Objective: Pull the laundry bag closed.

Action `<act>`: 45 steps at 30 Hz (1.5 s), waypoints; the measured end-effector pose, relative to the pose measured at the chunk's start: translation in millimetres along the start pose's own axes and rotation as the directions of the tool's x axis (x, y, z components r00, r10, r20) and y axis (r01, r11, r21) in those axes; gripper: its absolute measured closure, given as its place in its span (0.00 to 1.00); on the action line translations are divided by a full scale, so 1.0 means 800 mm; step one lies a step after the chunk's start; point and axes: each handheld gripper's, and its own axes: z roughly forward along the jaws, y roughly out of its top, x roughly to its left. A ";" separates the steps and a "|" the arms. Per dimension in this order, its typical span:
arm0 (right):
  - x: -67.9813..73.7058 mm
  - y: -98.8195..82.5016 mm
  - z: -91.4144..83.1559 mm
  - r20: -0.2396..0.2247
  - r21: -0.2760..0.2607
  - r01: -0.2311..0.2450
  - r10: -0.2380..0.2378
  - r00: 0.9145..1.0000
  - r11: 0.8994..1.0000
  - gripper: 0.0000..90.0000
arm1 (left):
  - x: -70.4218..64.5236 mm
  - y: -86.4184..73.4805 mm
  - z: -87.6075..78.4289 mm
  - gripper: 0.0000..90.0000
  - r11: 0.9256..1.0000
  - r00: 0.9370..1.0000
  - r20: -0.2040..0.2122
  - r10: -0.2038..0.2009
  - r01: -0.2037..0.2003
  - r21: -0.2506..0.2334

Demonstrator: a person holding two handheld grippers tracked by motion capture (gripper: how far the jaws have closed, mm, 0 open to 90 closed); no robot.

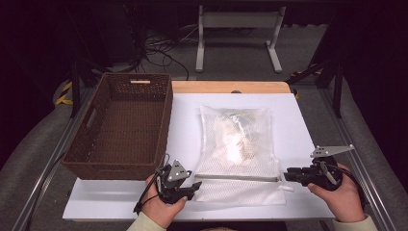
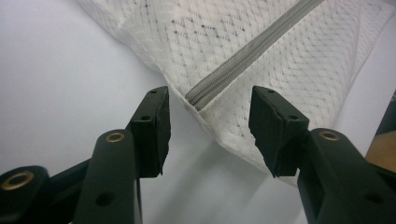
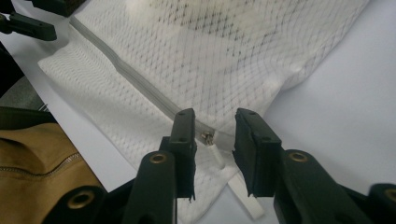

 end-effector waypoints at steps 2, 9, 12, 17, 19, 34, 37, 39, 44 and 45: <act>0.000 0.001 -0.001 0.000 -0.006 0.002 -0.002 1.000 1.000 0.74 | 0.000 0.001 -0.001 0.55 1.000 1.000 0.006 0.001 -0.001 -0.006; 0.001 0.006 -0.005 0.020 -0.034 0.023 -0.022 1.000 0.999 0.69 | 0.004 0.006 -0.010 0.54 0.999 1.000 0.024 0.003 -0.002 -0.039; 0.001 0.008 -0.009 0.032 -0.047 0.028 -0.026 0.999 0.999 0.67 | 0.005 0.007 -0.013 0.54 0.999 1.000 0.028 0.004 -0.003 -0.042; 0.000 0.010 -0.011 0.044 -0.060 0.040 -0.038 0.998 0.997 0.65 | 0.007 0.004 -0.020 0.54 0.999 1.000 0.017 -0.001 0.002 -0.049; -0.001 0.010 -0.011 0.048 -0.062 0.044 -0.041 0.998 0.997 0.63 | 0.008 0.004 -0.021 0.53 0.999 1.000 0.016 -0.003 0.004 -0.050; -0.010 0.003 -0.025 0.149 -0.113 0.138 -0.121 0.981 0.984 0.41 | 0.020 -0.011 -0.037 0.48 0.998 1.000 -0.011 -0.016 0.016 -0.064; -0.013 0.000 -0.024 0.156 -0.121 0.147 -0.127 0.979 0.982 0.39 | 0.023 -0.016 -0.038 0.47 0.997 1.000 -0.011 -0.019 0.018 -0.069; -0.017 -0.003 -0.021 0.160 -0.131 0.157 -0.136 0.978 0.979 0.38 | 0.025 -0.019 -0.039 0.46 0.997 1.000 -0.011 -0.015 0.015 -0.076; -0.032 -0.015 -0.009 0.183 -0.164 0.171 -0.140 0.973 0.972 0.36 | 0.029 -0.026 -0.040 0.45 0.996 1.000 -0.017 -0.006 0.004 -0.089; -0.032 -0.015 -0.009 0.183 -0.164 0.171 -0.140 0.973 0.972 0.36 | 0.030 -0.027 -0.040 0.45 0.996 1.000 -0.017 -0.007 0.005 -0.084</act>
